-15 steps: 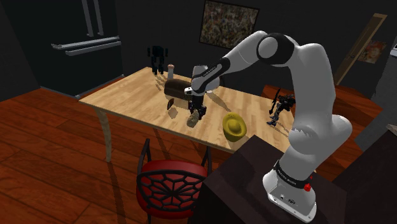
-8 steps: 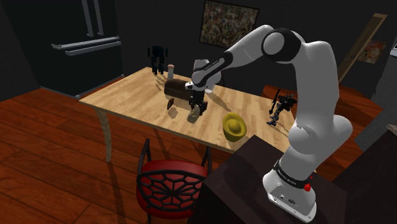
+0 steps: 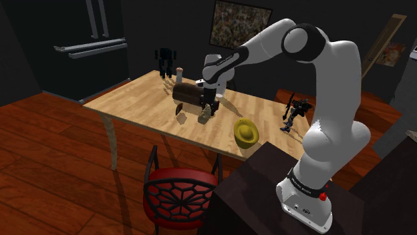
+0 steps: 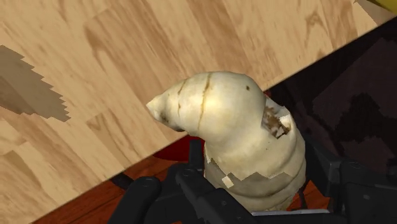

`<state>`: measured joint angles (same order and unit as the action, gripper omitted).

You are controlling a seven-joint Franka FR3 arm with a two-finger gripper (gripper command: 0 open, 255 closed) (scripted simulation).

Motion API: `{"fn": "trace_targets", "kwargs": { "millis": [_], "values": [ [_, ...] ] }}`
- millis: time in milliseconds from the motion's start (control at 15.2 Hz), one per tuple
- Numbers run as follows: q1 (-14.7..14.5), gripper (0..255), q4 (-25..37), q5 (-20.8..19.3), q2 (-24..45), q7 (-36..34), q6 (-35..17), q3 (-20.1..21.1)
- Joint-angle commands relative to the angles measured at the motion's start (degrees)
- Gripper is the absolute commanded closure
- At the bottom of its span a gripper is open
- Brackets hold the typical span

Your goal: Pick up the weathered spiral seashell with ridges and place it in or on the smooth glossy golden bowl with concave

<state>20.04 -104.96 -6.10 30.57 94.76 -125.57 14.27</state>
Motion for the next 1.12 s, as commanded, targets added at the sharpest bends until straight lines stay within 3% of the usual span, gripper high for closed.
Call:
{"fn": "trace_targets", "kwargs": {
  "millis": [0,528,1056],
  "values": [
    [0.98,255,-1.62,0.27,-1.52,1.05,-0.13,-0.08],
    [8.51,255,-14.83,1.47,-10.23,10.14,-4.81,-1.92],
    [15.62,255,-23.67,1.88,-16.48,20.43,-7.7,-5.26]
  ]
}}
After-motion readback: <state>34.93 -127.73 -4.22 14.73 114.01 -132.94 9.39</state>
